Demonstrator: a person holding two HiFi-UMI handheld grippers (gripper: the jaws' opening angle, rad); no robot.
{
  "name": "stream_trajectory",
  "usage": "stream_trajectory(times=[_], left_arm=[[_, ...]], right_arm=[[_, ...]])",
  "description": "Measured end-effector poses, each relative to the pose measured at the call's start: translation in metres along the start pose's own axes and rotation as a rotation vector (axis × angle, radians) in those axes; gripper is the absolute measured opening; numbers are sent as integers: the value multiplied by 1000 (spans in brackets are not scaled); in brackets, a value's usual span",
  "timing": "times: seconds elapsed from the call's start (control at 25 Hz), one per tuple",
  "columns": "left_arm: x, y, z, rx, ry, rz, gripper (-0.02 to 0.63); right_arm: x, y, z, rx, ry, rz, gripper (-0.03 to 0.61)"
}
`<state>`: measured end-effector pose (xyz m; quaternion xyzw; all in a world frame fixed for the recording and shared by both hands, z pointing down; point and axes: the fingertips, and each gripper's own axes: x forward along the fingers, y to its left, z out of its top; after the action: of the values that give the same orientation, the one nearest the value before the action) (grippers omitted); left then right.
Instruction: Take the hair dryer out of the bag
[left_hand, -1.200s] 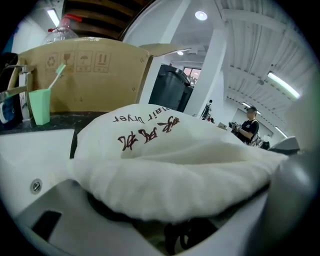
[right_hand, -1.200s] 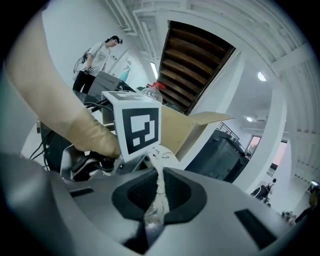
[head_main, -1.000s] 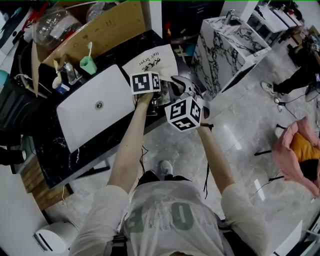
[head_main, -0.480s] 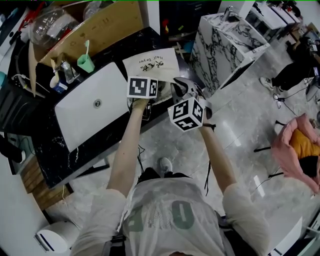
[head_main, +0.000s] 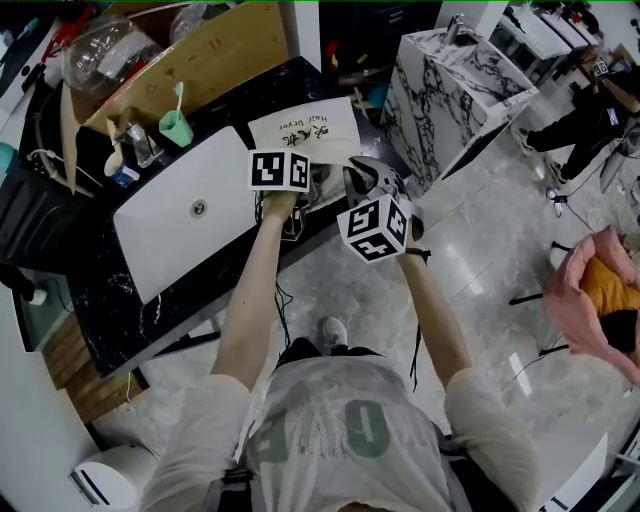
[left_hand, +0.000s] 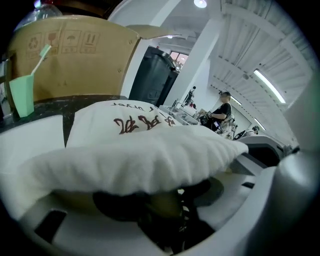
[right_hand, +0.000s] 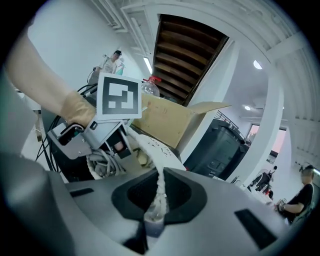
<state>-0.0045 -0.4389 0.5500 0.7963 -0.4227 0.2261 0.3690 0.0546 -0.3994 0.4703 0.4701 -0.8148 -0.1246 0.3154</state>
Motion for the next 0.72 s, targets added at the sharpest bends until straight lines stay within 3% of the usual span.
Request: stream_trajectory(times=[0.2,0.4,0.72], left_arm=[[-18,-8,5,23,-40,-11,282],[-36,-26,-4,78,41,-43,282],[-56,-50,-46,109,92,-64,282]], right_arm=[[-4,1,6,3,-16,-12,44],[-10,4,18,1,-45,-38,44],[-13,4,17,-25,-14,-74,44]])
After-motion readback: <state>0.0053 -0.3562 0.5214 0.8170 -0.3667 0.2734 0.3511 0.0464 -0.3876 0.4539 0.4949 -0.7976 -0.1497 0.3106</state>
